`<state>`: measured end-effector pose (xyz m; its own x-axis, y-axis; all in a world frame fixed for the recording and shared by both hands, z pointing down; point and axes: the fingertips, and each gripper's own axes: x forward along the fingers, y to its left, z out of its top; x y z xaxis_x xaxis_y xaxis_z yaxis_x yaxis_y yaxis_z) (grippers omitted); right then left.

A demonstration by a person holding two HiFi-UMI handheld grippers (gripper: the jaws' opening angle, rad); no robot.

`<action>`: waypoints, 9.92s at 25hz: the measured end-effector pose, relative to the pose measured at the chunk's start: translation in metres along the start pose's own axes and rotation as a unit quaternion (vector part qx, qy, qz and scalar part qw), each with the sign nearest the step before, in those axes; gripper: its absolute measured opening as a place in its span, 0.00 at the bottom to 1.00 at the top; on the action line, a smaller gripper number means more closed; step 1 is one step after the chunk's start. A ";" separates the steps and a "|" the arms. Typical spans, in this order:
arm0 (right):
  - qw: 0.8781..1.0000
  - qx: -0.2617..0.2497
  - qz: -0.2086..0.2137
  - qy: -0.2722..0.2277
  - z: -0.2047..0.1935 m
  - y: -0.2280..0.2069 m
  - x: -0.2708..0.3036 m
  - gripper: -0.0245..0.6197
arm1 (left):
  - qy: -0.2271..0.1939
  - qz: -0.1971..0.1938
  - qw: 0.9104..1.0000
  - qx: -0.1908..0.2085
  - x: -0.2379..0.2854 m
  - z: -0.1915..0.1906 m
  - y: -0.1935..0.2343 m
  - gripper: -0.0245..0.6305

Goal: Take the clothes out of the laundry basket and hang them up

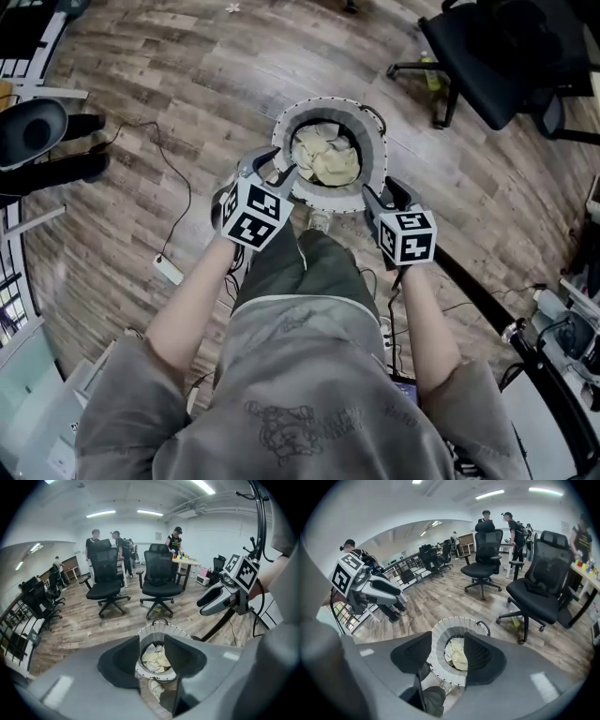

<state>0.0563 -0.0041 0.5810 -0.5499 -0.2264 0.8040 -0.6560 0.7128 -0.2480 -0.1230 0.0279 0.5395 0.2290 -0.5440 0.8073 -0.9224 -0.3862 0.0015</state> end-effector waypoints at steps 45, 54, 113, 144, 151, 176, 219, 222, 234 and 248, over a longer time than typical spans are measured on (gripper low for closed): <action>0.967 0.199 -0.099 0.129 -0.232 -0.101 0.352 0.44 | 0.255 -0.197 0.946 -0.027 0.420 -0.270 -0.040 0.32; 0.937 0.257 -0.135 0.192 -0.302 -0.122 0.412 0.46 | 0.321 -0.208 0.924 -0.033 0.478 -0.336 -0.062 0.36; 0.937 0.297 -0.033 -0.181 0.077 0.055 -0.076 0.10 | -0.024 -0.245 0.965 -0.087 0.033 0.064 -0.009 0.07; 0.909 0.138 -0.095 -0.380 0.215 0.090 -0.329 0.10 | -0.222 -0.295 0.929 0.028 -0.169 0.282 -0.047 0.07; 0.878 0.137 -0.170 -0.425 0.217 0.043 -0.391 0.10 | -0.251 -0.332 0.907 0.067 -0.174 0.330 -0.099 0.07; 0.727 0.180 -0.499 -0.437 0.061 -0.007 -0.596 0.10 | -0.252 -0.515 0.784 0.238 -0.217 0.406 -0.358 0.09; 0.793 0.407 -0.379 -0.247 -0.134 0.060 -0.332 0.26 | 0.004 -0.442 0.836 0.326 -0.099 0.143 -0.320 0.11; 0.797 0.409 -0.380 -0.231 -0.137 0.064 -0.334 0.33 | 0.008 -0.437 0.838 0.327 -0.096 0.141 -0.313 0.17; 0.776 0.352 -0.422 -0.311 -0.080 0.065 -0.422 0.33 | -0.058 -0.425 0.864 0.262 -0.121 0.194 -0.276 0.28; 0.824 0.188 -0.345 -0.409 0.074 0.052 -0.454 0.32 | -0.212 -0.320 0.904 0.189 -0.182 0.300 -0.172 0.28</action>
<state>0.2336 0.0870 0.1633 -0.0431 -0.9723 0.2296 -0.9874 0.0064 -0.1584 0.0877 -0.0303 0.2151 0.8504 -0.3249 0.4138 -0.4056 -0.9058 0.1224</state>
